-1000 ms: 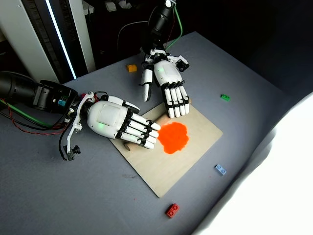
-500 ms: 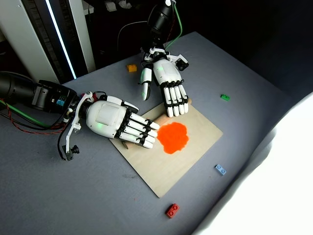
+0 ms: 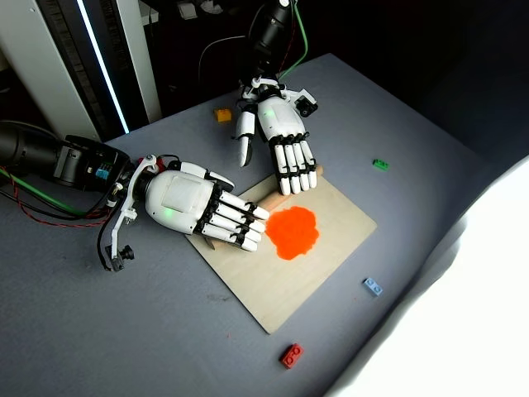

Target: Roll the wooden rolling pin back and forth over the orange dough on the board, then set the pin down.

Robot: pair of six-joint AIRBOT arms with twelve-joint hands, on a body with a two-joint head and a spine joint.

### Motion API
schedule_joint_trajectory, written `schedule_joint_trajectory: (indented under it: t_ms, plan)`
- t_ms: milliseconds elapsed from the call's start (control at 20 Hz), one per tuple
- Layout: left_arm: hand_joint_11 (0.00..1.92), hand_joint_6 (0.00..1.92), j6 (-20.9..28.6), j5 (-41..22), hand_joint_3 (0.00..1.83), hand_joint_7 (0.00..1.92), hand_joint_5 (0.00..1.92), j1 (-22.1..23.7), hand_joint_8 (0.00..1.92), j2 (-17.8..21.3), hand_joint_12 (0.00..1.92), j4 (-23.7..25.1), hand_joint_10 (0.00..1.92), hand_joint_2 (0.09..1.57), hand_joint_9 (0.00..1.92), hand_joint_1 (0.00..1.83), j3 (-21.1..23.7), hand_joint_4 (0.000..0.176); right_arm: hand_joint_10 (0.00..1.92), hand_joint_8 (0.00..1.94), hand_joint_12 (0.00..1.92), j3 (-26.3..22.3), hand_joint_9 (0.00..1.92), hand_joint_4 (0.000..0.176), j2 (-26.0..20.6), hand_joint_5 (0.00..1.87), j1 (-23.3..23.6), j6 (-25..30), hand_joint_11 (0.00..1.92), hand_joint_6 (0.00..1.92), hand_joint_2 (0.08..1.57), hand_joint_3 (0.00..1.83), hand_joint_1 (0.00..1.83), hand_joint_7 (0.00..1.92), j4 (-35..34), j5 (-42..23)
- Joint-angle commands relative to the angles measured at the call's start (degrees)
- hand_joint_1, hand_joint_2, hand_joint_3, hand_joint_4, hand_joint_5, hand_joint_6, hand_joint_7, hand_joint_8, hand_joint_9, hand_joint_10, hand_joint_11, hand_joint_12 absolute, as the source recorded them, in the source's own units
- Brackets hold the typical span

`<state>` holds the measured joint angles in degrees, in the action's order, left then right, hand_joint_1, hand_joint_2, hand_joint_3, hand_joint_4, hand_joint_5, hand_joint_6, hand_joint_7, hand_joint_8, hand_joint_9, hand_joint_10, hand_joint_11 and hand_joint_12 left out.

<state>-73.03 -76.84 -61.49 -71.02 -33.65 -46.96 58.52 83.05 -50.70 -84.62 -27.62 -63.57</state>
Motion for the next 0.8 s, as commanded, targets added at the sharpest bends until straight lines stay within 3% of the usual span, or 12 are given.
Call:
schedule_joint_trajectory:
  t_ms: [0, 550, 750]
  plan:
    - [0.0, 0.01, 0.1, -3.6, 0.0, 0.25, 0.27, -0.3, 0.0, 0.3, 0.38, 2.0, 0.01, 1.35, 0.19, 0.0, 0.3, 0.0, 0.01, 0.0, 0.32, -0.2, 0.18, 0.0, -0.2, 0.2, -0.1, -0.2, 0.0, 0.0, 1.4, 0.0, 0.0, 0.24, 2.6, -4.5]
    - [0.0, 0.0, 0.6, -3.6, 0.0, 0.23, 0.25, -0.5, 0.0, 1.5, 0.35, 2.0, 0.0, 1.35, 0.17, 0.0, 1.0, 0.0, 0.01, 0.0, 0.33, -0.3, 0.18, 0.0, -0.2, 0.21, 0.1, -0.3, 0.0, 0.0, 1.4, 0.0, 0.0, 0.24, 4.1, -5.4]
    - [0.0, 0.0, 0.6, -3.6, 0.0, 0.23, 0.25, -0.6, 0.0, 1.5, 0.34, 2.2, 0.0, 1.35, 0.17, 0.0, 0.7, 0.0, 0.02, 0.0, 0.45, -0.3, 0.2, 0.0, -0.3, 0.22, 0.2, -0.3, 0.0, 0.01, 1.39, 0.0, 0.0, 0.25, 4.4, -6.0]
